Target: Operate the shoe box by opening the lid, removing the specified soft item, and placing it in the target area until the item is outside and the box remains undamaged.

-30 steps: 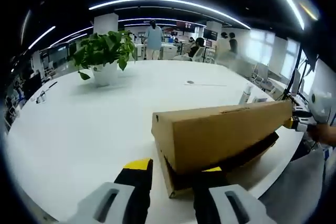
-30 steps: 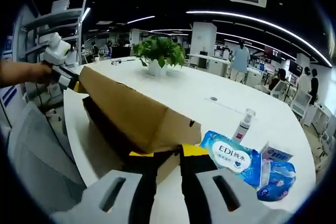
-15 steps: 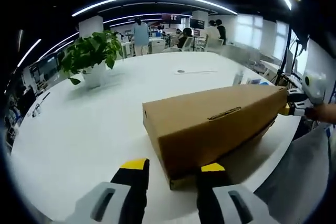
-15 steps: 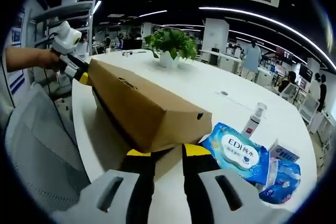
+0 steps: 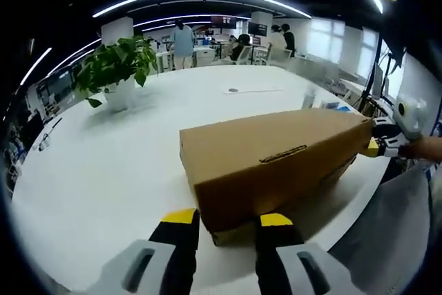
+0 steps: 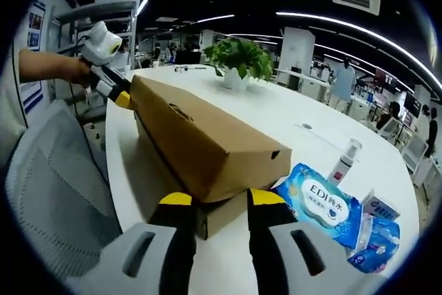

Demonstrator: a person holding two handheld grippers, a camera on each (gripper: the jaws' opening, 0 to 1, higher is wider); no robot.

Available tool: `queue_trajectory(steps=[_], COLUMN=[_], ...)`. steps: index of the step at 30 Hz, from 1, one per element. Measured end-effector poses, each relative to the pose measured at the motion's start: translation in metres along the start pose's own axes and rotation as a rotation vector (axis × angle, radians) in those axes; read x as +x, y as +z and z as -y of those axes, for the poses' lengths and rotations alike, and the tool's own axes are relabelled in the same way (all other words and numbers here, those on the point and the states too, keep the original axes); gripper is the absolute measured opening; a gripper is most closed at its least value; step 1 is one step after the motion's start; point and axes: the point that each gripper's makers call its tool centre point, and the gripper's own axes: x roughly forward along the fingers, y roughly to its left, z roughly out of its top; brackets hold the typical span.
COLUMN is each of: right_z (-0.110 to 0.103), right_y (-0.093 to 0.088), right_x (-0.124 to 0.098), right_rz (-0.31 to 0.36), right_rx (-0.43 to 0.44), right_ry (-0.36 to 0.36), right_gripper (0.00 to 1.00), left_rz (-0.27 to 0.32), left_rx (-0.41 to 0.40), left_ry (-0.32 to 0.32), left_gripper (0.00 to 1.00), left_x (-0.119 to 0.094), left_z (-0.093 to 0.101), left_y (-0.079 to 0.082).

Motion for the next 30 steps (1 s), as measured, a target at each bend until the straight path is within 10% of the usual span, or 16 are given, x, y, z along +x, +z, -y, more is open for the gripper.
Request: queue_trajectory(steps=[30], right_z=[-0.013], right_y=[-0.005], right_x=[-0.007], right_rz=[-0.034], right_rx=[0.067], right_ry=[0.041], right_gripper=[0.32], left_rz=[-0.040], left_rx=[0.026], left_ry=[-0.029], left_gripper=[0.37], left_x=[0.000], left_z=[0.009], left_y=[-0.012])
